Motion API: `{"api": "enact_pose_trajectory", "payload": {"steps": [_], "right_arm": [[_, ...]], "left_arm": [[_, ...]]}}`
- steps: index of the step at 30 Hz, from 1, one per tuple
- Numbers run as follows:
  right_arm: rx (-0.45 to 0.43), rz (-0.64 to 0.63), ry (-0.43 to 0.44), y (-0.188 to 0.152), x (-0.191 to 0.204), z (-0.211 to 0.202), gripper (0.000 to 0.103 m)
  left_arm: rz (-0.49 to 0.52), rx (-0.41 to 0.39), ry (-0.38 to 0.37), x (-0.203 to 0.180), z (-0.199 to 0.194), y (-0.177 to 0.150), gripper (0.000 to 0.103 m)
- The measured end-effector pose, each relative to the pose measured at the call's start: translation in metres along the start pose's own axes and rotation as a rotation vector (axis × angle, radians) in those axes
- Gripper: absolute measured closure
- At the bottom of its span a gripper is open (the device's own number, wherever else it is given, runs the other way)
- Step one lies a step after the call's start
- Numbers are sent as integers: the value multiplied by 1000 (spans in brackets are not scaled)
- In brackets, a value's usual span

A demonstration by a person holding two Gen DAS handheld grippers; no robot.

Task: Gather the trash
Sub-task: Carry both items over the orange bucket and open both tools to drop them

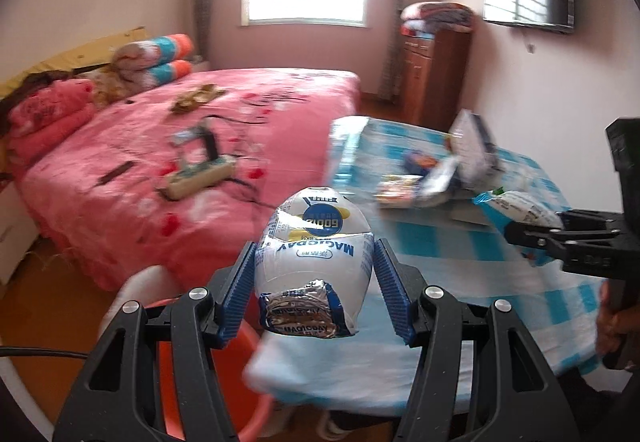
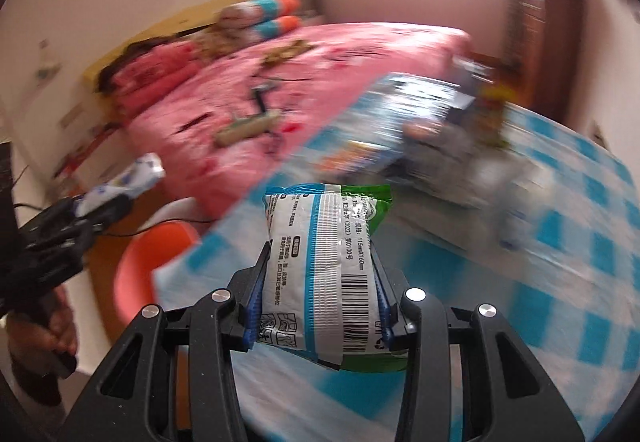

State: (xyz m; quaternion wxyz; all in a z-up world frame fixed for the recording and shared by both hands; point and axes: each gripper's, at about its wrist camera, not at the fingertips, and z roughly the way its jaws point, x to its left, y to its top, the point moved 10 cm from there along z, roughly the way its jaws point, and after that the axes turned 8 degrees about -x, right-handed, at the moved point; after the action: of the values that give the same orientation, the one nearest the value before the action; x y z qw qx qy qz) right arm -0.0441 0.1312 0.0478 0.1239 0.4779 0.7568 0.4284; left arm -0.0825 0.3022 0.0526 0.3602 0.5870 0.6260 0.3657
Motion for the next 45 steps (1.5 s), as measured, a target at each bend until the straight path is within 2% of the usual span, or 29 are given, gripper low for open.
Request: {"api": "enact_pose_trajectory", "payload": {"steps": [6,9,13,18,19,20,21,22,23,27,32,37,45], "right_arm": [[56,-128,195,10,101,42,59],[83,-180,268,6,142,62,59],[138,-249,346,-10,192,96,59],[182,-293,413,-34,232,127,55],[180,-300,426,-38,238,133,46],[177,-300,432,-39,241,137,30],[170,-290,439,-41,244,138,24],[163,-278,443,-41,243,138,21],[158,-266,443,-40,241,137,21],[116,-228,402,-32,217,126,15],[41,-213,325,-22,186,102,12],[-10,-149,285,-21,153,79,11],[-110,-57,237,-24,102,43,8]], "left_arm": [[-37,28,154,75,-11,-14,43],[-69,65,223,113,-12,-33,43],[-108,108,278,147,-10,-58,43],[-149,154,332,177,-2,-89,43],[-151,157,346,182,-1,-91,41],[-154,159,362,186,0,-95,36],[-156,162,373,188,0,-97,33],[-158,164,391,191,0,-99,26],[-157,162,402,192,0,-101,24],[-145,136,435,193,-4,-96,19],[-132,83,434,175,-12,-80,12],[-125,20,400,147,-21,-59,8],[-86,-70,280,88,-21,-35,8]]}}
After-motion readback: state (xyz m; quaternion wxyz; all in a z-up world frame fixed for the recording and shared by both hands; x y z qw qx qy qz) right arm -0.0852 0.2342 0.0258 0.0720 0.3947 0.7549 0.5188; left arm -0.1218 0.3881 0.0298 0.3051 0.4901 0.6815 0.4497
